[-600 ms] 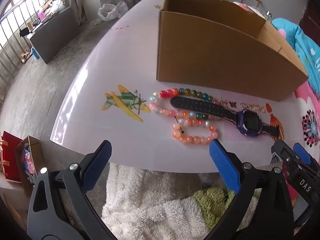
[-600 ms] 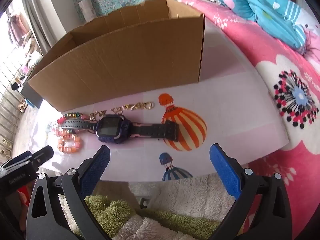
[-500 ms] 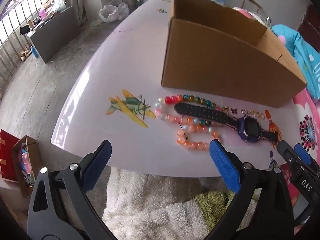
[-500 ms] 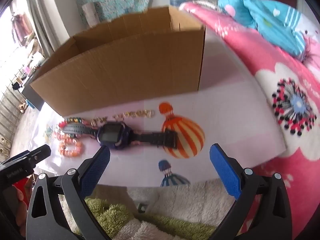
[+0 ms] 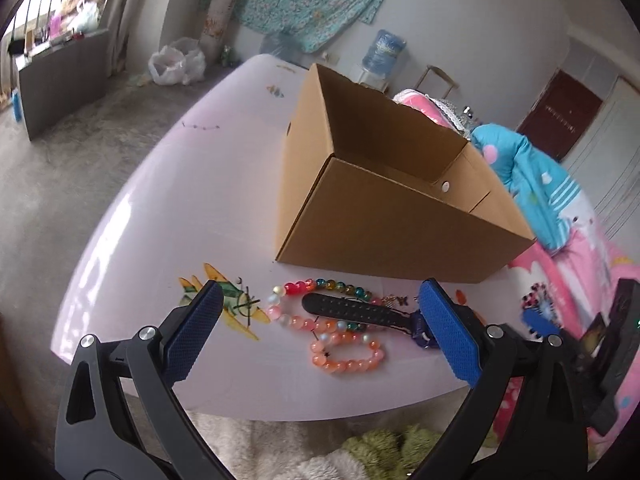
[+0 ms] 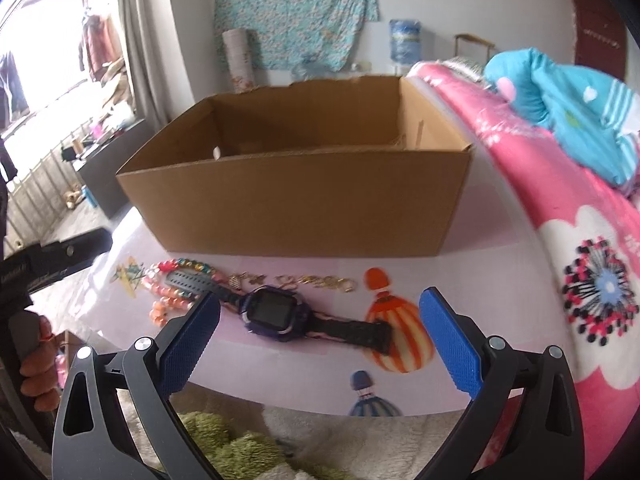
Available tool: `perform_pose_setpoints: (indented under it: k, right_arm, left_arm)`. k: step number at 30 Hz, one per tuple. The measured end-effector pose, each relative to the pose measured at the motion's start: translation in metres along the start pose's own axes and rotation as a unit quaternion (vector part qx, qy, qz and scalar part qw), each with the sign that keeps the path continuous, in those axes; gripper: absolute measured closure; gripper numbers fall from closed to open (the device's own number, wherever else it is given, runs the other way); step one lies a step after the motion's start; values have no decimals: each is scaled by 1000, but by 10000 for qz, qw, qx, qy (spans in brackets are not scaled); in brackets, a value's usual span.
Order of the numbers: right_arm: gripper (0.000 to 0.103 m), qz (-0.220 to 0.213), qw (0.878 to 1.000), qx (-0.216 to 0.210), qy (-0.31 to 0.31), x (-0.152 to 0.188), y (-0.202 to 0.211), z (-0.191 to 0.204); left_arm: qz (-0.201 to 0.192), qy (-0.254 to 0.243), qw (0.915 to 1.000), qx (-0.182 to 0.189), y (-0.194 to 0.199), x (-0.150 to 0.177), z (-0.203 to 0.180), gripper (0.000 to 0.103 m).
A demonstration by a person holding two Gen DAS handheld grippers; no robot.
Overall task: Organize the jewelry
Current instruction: 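Move both tools toward the black smartwatch on the table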
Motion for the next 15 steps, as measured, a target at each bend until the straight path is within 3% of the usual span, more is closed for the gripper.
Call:
perform_pose_setpoints:
  k: [3,6,8,10,15]
  right_arm:
    - [6,115,9992,-373,-89,-1,-10,-1]
    - [6,144,9965,-741,-351,0,-20,-2]
    - [6,162,9963,-766,-342,0,-25,0]
    - [15,163,9954,-875,-361,1,-27,4]
    - [34,340,9923,-1109,-444,6,-32,9]
  left_arm:
    - [224,-7,9996,174,-17,-2,-6,8]
    - [440,-445,9978,238,-26,1,-18,8]
    - [421,-765,9957,300,-28,1,-27,8]
    - [436,-1051,9927,393,-30,6,-35,9]
    - [673,-1392,9872,396,-37,10,-47,35]
Point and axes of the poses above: each gripper's, at about its wrist camera, not at the fingertips, and y roughly against the way its jaws point, z to its left, x to its underside, the point moved 1 cm from there along -y, roughly the way its jaws point, and after that the axes turned 14 degrees about y, right-handed, at the moved point
